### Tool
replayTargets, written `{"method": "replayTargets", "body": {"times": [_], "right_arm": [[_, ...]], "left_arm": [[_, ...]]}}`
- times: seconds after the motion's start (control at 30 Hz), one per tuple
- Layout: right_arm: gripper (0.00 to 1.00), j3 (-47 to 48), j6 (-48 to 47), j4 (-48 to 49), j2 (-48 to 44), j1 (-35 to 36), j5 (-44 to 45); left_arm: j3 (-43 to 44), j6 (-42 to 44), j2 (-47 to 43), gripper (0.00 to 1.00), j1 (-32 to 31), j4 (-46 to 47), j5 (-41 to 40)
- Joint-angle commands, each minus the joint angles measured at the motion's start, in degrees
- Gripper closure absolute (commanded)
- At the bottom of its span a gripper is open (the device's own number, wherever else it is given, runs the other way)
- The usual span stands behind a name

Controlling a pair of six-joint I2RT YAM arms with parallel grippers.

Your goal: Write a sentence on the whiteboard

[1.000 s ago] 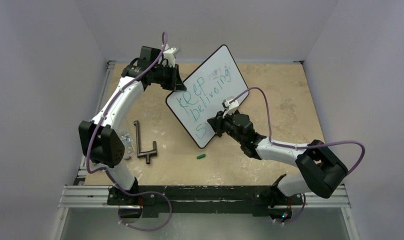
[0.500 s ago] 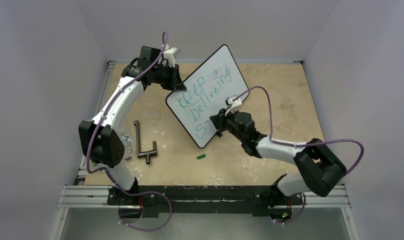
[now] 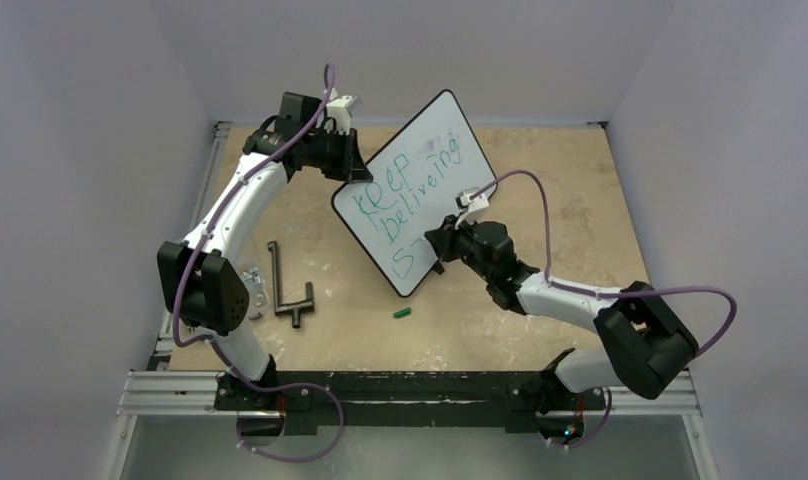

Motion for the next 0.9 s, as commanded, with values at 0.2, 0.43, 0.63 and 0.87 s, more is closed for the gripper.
{"method": "replayTargets", "body": {"times": [0.2,0.43,0.63,0.87], "right_arm": [[1.0,4.23,0.99,0.51,-3.01,-0.12,-2.44],[1.0,7.51,1.34,1.1,0.19,-0.09,-3.37],[1.0,8.19,1.51,1.28,2.52,-0.12,-3.34],[1.0,6.15,1.99,1.78,2.95,-0.07,-3.35]], "left_arm": [[-0.74,5.83,-1.07,1.0,2.0,-3.29,-16.98],[-0.79,5.83,-1.12,1.0,1.95,-3.23,-17.06],[-0.7,5.83,-1.12,1.0,1.95,-3.24,-17.13],[-0.69,5.92,-1.12,1.0,1.95,-3.33,-17.12]]}}
